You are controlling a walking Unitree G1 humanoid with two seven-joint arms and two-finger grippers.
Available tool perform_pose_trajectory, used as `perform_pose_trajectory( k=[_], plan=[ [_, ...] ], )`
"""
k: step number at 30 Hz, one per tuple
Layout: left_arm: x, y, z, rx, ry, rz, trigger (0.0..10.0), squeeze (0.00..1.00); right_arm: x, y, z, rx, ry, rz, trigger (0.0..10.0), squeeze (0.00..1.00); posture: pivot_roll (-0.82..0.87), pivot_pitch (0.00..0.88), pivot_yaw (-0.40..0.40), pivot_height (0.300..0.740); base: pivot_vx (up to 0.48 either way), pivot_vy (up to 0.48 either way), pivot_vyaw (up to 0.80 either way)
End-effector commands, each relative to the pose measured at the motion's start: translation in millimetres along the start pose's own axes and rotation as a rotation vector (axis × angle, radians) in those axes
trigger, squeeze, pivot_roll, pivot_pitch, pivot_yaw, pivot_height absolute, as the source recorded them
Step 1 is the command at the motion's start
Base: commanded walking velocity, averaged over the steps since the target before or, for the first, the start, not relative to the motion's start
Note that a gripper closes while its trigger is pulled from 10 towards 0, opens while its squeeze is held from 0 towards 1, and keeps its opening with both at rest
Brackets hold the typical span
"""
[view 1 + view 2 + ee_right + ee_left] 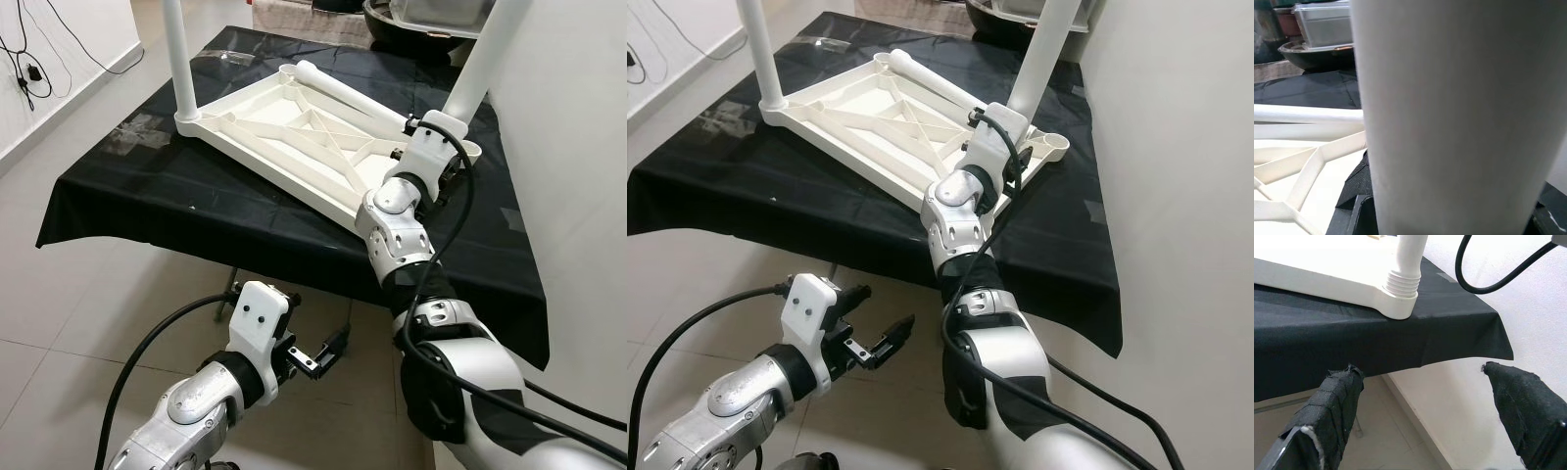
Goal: Building children table
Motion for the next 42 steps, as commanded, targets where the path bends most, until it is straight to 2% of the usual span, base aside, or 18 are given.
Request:
perform_pose_trajectory(
  k=[1, 11, 12, 14, 15, 17, 18, 19, 20, 33, 42],
  plan=[
    [-2.3, -1.7, -0.4, 0.009, -0.007, -0.006, 10.0, 0.0, -2.6, -10.9, 2.5, 0.054, -0.017, -0.012, 10.0, 0.0, 0.15, 0.159, -0.091, 0.74, 0.0, 0.0, 0.0],
    [-1.5, -1.7, 0.0, 0.008, -0.004, -0.005, 10.0, 0.0, -1.0, -11.4, 2.5, 0.057, -0.005, -0.009, 10.0, 0.0, 0.15, 0.156, -0.091, 0.74, 0.0, 0.0, 0.0],
    [-1.4, -2.1, 0.0, 0.009, -0.003, -0.005, 10.0, 0.0, -0.4, -10.5, 2.3, 0.051, 0.001, -0.007, 10.0, 0.39, 0.15, 0.156, -0.09, 0.74, 0.0, 0.0, 0.0],
    [-1.4, -2.1, 0.0, 0.009, -0.003, -0.005, 10.0, 0.0, -0.4, -10.5, 2.3, 0.051, 0.001, -0.007, 10.0, 0.39, 0.15, 0.156, -0.09, 0.74, 0.0, 0.0, 0.0],
    [-1.4, -2.4, 0.1, 0.009, -0.003, -0.006, 10.0, 0.0, -0.2, -10.0, 2.2, 0.048, 0.002, -0.007, 10.0, 1.0, 0.15, 0.156, -0.09, 0.74, 0.0, 0.0, 0.0],
    [-1.3, -2.7, 0.1, 0.01, -0.003, -0.005, 10.0, 0.0, -0.5, -8.8, 2.2, 0.038, -0.001, -0.01, 10.0, 1.0, 0.15, 0.156, -0.09, 0.74, 0.0, 0.0, 0.0],
    [-1.2, -2.8, 0.1, 0.01, -0.002, -0.006, 10.0, 0.0, -0.4, -8.5, 2.2, 0.036, -0.002, -0.01, 10.0, 0.69, 0.15, 0.156, -0.09, 0.74, 0.0, 0.0, 0.0],
    [-1.2, -2.8, 0.1, 0.01, -0.002, -0.006, 10.0, 0.0, -0.4, -8.5, 2.2, 0.036, -0.002, -0.01, 10.0, 0.69, 0.15, 0.156, -0.09, 0.74, 0.0, 0.0, 0.0],
    [-1.1, -3.0, 0.0, 0.011, -0.002, -0.006, 10.0, 0.0, -0.3, -8.2, 2.1, 0.034, -0.001, -0.008, 10.0, 0.0, 0.15, 0.155, -0.091, 0.74, 0.0, 0.0, 0.0],
    [0.7, -4.0, 0.8, 0.012, 0.001, -0.007, 10.0, 0.0, -1.5, -6.4, -4.5, 0.012, 0.021, 0.021, 10.0, 0.0, 0.15, 0.15, -0.088, 0.74, 0.0, 0.0, 0.0],
    [5.4, -4.7, 3.4, 0.008, 0.009, 0.006, 10.0, 0.0, -5.1, -12.8, -6.5, 0.0, 0.091, 0.02, 10.0, 0.0, 0.14, 0.127, -0.092, 0.74, 0.0, 0.0, 0.0]
  ],
)
Point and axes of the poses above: a point about 5 cm out from each wrist's last joint towards the gripper, its own z axis pointing out of the wrist towards the gripper, its own y axis along the axis of the wrist's last joint, x = y × z, the point moved 2 cm from there along z, pointing out of the wrist towards the gripper, and after that the axes turned 15 degrees about -z, right-handed, at the moved point
